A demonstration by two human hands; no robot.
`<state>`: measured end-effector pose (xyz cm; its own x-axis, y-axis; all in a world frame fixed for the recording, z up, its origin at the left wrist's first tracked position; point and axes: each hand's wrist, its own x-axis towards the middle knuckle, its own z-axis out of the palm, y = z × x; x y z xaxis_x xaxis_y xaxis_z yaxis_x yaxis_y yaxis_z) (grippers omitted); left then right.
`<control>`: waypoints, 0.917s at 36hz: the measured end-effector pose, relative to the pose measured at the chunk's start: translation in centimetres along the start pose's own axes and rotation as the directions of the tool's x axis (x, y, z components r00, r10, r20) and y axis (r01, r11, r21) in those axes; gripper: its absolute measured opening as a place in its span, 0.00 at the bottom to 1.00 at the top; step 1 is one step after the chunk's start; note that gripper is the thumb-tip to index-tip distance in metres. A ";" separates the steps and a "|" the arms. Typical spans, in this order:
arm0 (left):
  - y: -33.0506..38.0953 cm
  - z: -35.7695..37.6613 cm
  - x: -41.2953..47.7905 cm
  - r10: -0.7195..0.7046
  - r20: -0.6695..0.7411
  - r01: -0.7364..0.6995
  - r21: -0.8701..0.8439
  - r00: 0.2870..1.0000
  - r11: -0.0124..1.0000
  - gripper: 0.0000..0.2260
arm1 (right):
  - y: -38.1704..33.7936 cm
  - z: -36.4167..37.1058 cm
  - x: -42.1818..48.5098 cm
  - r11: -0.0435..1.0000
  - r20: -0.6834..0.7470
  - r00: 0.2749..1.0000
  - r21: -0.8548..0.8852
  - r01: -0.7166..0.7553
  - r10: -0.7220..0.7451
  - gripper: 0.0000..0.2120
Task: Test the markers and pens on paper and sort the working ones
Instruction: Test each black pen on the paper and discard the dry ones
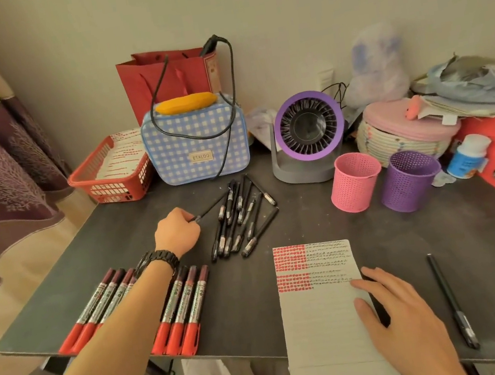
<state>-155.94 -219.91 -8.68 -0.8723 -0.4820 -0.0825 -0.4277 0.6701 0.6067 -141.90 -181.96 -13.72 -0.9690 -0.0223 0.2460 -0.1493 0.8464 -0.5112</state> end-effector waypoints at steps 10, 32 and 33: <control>1.9 0.3 -9.0 0.276 0.047 -0.216 -0.501 0.960 0.838 0.08 | -0.3 0.3 0.1 1.000 -0.056 0.998 -0.009 -0.019 0.019 0.17; 3.9 5.4 -24.2 0.600 0.355 -0.426 -0.458 0.717 0.780 0.14 | -6.9 -2.8 -2.6 0.502 0.222 0.971 0.832 -0.236 0.088 0.12; 3.8 5.4 -24.2 0.595 0.361 -0.435 -0.434 0.718 0.789 0.16 | -7.1 -2.7 -2.7 0.515 0.214 0.973 0.827 -0.225 0.082 0.11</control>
<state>-137.76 -202.66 -8.67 -0.9664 0.2565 0.0161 0.1453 0.4937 0.8574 -137.71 -186.48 -8.56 -0.9976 -0.0663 0.0216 -0.0217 0.0006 -0.9998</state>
